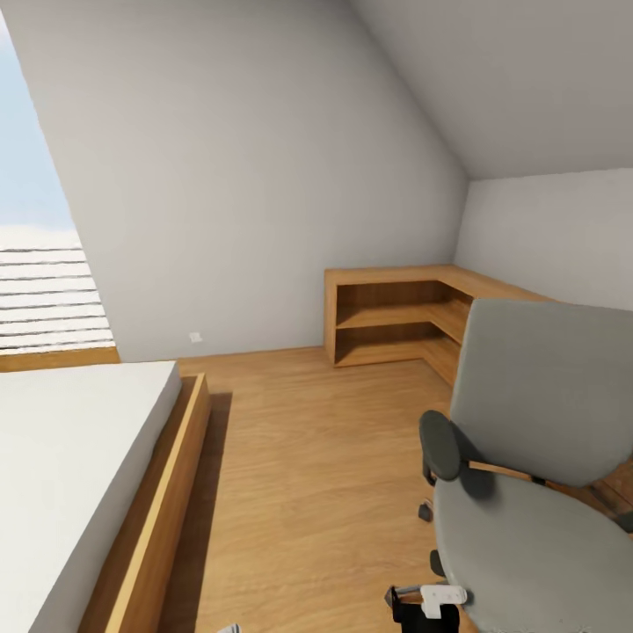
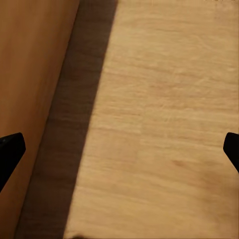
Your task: In the bedroom, organize the workspace by keeping the computer under the desk, ensuring the monitor is on the desk, placing the keyboard on the desk next to the monitor, placing the mouse on the desk next to the keyboard, moving the folder from the swivel chair onto the desk next to the mouse, stacking the notebook on top of the folder with the pen on top of the notebook, and positioning the swivel chair next to the desk.
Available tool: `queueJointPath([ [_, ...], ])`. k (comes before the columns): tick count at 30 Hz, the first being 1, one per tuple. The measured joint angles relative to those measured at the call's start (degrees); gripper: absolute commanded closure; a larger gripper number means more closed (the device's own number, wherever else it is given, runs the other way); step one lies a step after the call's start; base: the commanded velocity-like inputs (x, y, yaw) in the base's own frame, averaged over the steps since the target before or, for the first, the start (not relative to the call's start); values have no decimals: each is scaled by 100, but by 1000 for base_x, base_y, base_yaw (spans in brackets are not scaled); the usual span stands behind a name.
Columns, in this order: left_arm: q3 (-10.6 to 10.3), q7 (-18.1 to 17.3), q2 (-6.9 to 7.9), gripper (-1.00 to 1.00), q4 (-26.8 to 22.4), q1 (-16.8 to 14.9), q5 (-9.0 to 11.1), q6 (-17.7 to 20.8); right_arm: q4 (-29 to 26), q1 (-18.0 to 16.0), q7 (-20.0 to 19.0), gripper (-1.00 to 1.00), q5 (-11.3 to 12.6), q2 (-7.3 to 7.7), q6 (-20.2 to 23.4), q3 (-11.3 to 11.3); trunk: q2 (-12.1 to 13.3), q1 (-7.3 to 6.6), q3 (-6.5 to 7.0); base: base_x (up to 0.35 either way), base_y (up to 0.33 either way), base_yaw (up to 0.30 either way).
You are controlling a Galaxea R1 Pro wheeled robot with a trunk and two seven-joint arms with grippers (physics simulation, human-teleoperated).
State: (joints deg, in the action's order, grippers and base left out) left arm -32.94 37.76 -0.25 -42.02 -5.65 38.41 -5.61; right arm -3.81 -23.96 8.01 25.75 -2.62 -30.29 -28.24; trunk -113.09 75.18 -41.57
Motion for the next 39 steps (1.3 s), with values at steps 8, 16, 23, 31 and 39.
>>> queueJointPath([
  [8,-2,-4,-6,-100,2,-1,2,0,-9,1,-4,-100,-1,0,-39,-16,0,0,14,5,0,-146],
  [16,-12,-7,-14,-100,2,-1,-3,0,-2,1,2,-100,28,0,-226,-7,0,0,42,0,0,-241],
  [23,-16,-8,-15,-100,3,-1,-9,3,0,1,-2,-100,15,0,-234,-36,0,2,58,-50,-54,-212],
  [31,-16,-8,-13,-100,2,-1,-9,8,4,3,0,-100,43,1,-236,37,0,1,75,-132,-166,-180],
  [39,-14,-7,-10,-100,0,0,-9,0,0,0,6,-100,29,0,-236,9,0,3,81,-77,-11,-33],
])
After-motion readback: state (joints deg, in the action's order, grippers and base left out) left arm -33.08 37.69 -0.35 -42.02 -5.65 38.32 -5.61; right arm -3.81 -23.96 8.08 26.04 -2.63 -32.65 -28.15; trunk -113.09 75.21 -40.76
